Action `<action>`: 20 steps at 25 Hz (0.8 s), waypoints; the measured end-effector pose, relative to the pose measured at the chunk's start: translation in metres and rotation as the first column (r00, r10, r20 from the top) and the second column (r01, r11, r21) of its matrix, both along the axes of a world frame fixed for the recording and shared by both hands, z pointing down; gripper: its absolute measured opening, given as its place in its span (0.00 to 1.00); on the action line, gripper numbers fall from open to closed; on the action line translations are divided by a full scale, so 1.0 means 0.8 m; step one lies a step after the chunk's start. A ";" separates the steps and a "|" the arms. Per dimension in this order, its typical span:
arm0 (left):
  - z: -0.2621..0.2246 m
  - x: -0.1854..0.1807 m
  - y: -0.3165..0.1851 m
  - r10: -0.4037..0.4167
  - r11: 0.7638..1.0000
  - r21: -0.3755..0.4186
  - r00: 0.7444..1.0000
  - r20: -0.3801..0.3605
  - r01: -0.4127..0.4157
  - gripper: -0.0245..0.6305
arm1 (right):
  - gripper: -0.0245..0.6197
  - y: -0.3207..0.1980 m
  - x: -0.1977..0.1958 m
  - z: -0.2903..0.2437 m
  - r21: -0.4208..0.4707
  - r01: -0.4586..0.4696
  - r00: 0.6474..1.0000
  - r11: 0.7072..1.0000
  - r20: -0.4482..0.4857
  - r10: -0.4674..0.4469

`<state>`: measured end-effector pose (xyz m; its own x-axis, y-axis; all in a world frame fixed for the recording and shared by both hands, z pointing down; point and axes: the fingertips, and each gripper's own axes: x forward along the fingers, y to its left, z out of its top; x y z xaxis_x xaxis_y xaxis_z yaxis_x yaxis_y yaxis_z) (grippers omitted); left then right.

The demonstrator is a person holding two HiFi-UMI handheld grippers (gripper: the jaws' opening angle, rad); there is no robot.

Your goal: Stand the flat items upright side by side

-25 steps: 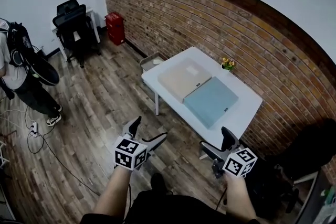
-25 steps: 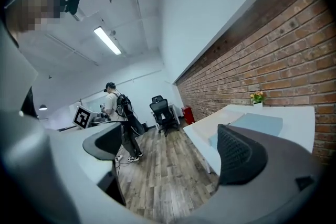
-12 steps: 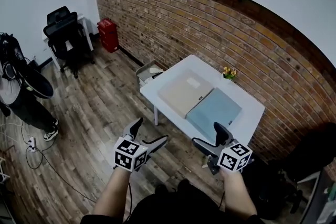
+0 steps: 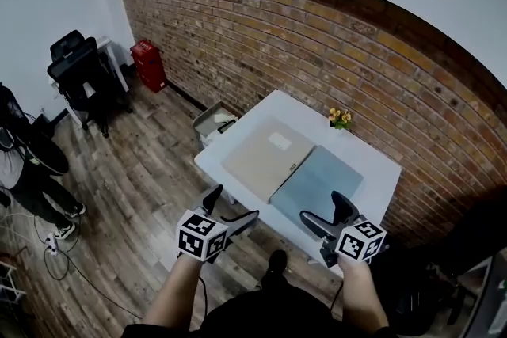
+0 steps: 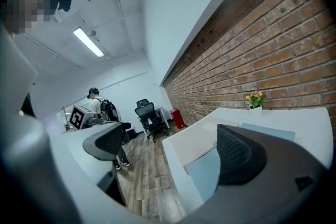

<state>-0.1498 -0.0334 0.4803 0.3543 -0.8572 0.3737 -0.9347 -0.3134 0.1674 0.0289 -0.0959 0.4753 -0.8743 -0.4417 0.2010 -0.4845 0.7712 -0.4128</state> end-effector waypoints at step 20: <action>0.026 0.046 -0.200 0.137 0.985 -0.106 0.991 0.009 -0.135 0.82 | 0.92 -0.177 0.013 0.049 -0.102 -0.052 0.999 0.993 0.007 0.053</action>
